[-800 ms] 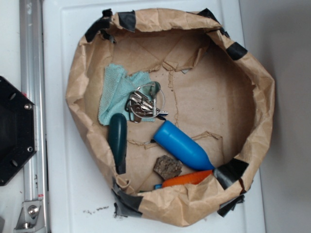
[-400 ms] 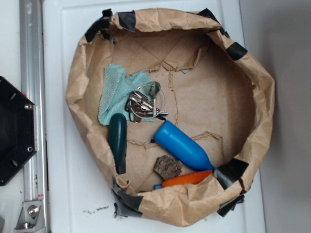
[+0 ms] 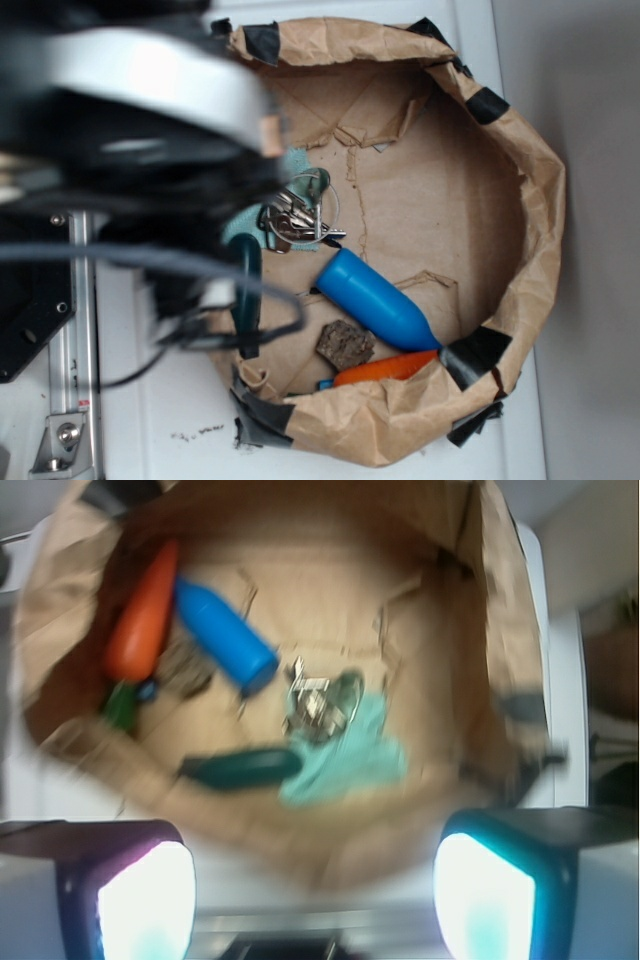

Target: Grab the blue cloth.

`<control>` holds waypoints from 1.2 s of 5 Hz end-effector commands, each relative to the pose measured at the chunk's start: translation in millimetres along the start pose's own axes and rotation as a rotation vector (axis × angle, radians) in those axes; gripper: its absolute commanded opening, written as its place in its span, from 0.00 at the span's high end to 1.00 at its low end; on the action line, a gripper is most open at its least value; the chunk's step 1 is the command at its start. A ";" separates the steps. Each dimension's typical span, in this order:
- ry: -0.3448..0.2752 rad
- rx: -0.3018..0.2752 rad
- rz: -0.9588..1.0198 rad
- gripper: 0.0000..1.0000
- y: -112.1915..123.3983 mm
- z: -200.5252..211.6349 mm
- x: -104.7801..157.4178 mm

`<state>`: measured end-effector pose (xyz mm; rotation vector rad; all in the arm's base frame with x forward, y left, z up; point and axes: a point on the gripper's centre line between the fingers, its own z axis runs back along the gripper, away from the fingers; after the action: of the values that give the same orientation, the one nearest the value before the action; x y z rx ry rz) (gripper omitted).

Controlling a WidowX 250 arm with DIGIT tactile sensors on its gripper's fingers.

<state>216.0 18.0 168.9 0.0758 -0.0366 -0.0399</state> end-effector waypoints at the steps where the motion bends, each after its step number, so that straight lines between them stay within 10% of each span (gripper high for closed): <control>1: 0.056 0.091 -0.277 0.00 -2.2 -66.9 29.4; 4: 0.146 0.174 -0.398 0.00 21.2 -104.6 -7.9; 6: 0.138 0.041 -0.369 0.00 41.2 -117.4 -15.9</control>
<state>206.1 64.6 51.3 0.1050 0.1305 -0.4147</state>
